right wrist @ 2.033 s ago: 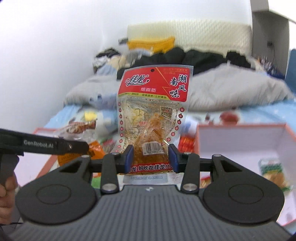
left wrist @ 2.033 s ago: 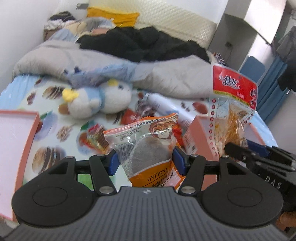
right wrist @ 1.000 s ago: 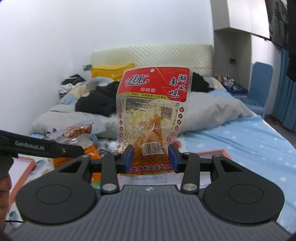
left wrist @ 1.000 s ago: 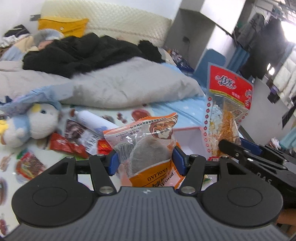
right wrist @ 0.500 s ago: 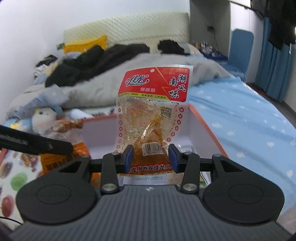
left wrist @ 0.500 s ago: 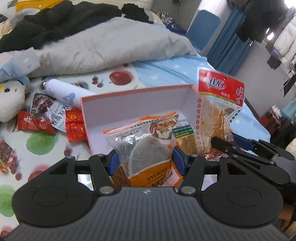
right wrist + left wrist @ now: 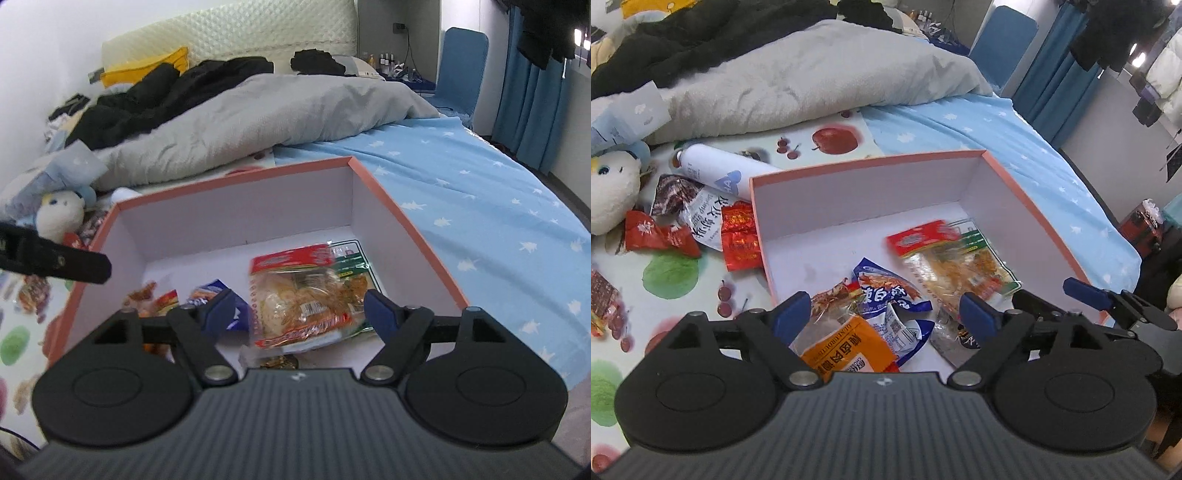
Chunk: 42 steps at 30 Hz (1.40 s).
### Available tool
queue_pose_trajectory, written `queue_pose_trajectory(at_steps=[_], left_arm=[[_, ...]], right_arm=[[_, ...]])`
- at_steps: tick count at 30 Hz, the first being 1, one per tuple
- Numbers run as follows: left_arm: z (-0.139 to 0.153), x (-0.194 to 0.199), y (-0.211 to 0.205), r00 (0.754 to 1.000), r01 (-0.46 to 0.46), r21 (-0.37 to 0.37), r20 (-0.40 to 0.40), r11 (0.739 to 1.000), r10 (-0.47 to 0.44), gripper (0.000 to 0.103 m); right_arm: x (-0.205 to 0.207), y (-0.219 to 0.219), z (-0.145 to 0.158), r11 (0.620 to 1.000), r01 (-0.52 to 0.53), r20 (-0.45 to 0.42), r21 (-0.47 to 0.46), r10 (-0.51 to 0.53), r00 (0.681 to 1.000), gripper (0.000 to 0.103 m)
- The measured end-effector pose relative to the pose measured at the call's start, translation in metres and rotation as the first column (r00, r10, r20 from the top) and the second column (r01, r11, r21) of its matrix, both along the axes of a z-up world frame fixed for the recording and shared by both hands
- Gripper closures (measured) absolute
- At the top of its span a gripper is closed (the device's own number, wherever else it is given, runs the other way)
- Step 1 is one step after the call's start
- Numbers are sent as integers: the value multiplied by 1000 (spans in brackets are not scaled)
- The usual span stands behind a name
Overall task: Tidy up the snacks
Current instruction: 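Open both tools to drop the packets into the box, then withdraw both tools from the box toward the remaining snacks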
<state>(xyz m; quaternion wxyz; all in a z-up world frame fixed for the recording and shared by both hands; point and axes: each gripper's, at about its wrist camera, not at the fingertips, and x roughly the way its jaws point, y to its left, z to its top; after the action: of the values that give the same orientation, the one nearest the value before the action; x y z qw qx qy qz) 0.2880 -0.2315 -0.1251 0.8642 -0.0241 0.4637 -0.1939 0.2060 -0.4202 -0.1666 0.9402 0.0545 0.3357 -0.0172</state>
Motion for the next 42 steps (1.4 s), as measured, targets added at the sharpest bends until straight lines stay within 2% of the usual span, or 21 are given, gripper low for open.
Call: queue_pose_trajectory(at_steps=[13, 22, 35, 42], left_arm=[[37, -20, 17, 993, -16, -18, 113, 1000, 18, 13], [68, -43, 33, 972, -31, -41, 230, 999, 40, 13], [82, -70, 75, 963, -84, -73, 252, 994, 99, 13], [78, -81, 101, 959, -123, -79, 248, 989, 140, 13]], right_arm=[[-15, 13, 41, 999, -33, 119, 26, 29, 993, 25], [-29, 25, 65, 997, -66, 183, 28, 59, 981, 25], [-44, 54, 88, 991, -131, 239, 10, 125, 963, 25], [-48, 76, 92, 983, -184, 242, 11, 176, 954, 25]])
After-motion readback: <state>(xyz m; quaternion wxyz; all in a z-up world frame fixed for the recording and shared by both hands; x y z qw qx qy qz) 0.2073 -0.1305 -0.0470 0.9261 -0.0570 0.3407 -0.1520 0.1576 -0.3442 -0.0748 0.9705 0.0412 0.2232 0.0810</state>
